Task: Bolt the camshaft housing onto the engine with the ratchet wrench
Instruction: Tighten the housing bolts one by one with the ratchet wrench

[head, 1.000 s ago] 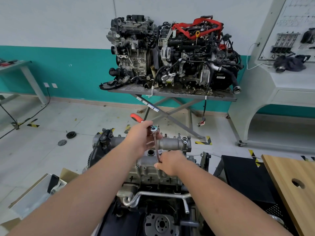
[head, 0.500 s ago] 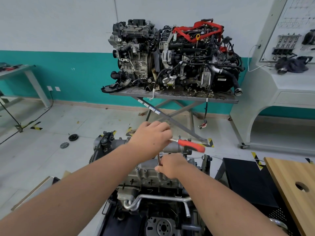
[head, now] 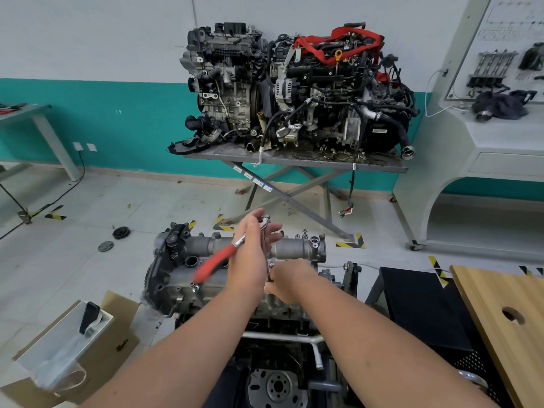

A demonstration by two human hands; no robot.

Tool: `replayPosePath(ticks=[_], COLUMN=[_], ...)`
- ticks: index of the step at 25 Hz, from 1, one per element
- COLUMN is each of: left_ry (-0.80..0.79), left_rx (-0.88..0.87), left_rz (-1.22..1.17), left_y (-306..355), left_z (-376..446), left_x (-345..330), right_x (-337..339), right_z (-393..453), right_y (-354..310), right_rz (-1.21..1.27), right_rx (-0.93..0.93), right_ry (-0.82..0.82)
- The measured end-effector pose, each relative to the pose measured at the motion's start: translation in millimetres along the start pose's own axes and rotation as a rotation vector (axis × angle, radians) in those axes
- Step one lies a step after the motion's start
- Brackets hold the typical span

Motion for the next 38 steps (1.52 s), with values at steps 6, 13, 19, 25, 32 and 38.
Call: replayPosePath(ticks=[6,13,19,25,32,38], left_ry=[-0.022,-0.499,-0.567,-0.509,-0.656,-0.423], left_rx=[0.387,0.062,0.069,0.247,-0.124,-1.035], left_rz=[0.059,0.769,0.606,0.467,0.855,1.378], left_y=[25,59,53,44,62,50], left_z=[23,40,42,40,31,14], left_x=[0,0,3,3,-5,-20], right_x=[-4,-15,-18,-16,-15,-9], right_z=[1,8,10,8,4,0], right_y=[4,9,9,8,7,4], right_rz=[-0.007,-0.048,-0.074,-0.04,0.009,-0.012], right_rx=[-0.009,-0.009,-0.002,-0.002,0.006,0.01], right_ry=[0.004,0.092,0.098,0.093,0.121,0.13])
Point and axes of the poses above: each hand's wrist, its own z-axis towards the middle knuckle, its own x-axis out of the back of the hand, y = z × x, the point moved 3 cm from there along z, towards the middle knuckle, and after that the axes turned 12 degrees about y, right-handed, at the moved point
